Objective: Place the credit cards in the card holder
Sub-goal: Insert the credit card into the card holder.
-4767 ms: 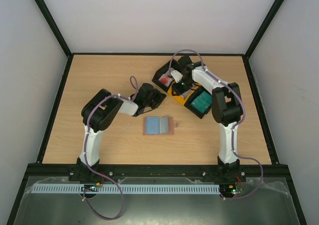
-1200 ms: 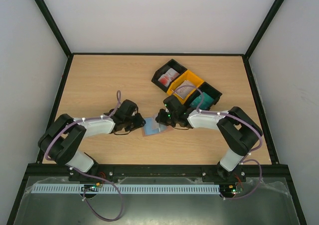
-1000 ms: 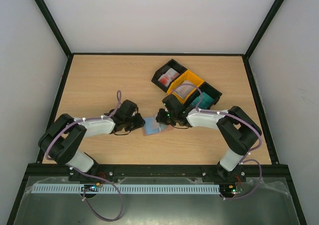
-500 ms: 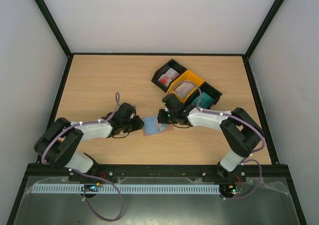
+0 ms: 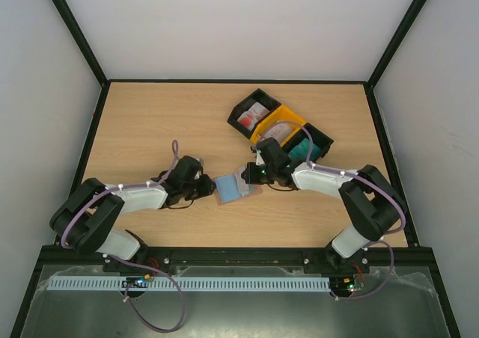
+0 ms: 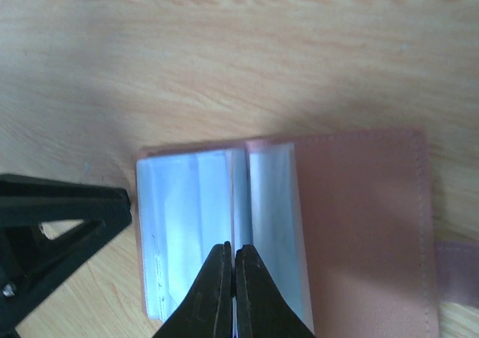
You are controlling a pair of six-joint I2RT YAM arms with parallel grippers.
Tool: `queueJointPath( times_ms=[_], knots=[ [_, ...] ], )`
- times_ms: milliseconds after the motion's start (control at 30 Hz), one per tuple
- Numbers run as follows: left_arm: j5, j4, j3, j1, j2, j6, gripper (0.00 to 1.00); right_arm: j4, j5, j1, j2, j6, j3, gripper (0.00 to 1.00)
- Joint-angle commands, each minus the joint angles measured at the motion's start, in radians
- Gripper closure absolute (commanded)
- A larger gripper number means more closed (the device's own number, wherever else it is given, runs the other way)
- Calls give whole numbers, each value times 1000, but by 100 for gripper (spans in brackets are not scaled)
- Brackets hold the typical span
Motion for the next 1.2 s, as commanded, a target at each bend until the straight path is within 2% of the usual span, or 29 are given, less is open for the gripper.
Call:
queueJointPath(
  times_ms=[0,200,467,1167],
  knots=[
    [-9,-27,-30,-5,23,-13,71,80,-105,-2,41,-35,-45,98],
    [-16,-5,-38,-5,52,-24,71,193,-174,-2,94,8,-69,98],
    [-25,11,-55,-8,62,-33,72,336,-146,1,133,141,-128,98],
    [-42,48,-95,-25,73,-49,74,507,-71,85,203,267,-208,98]
  ],
)
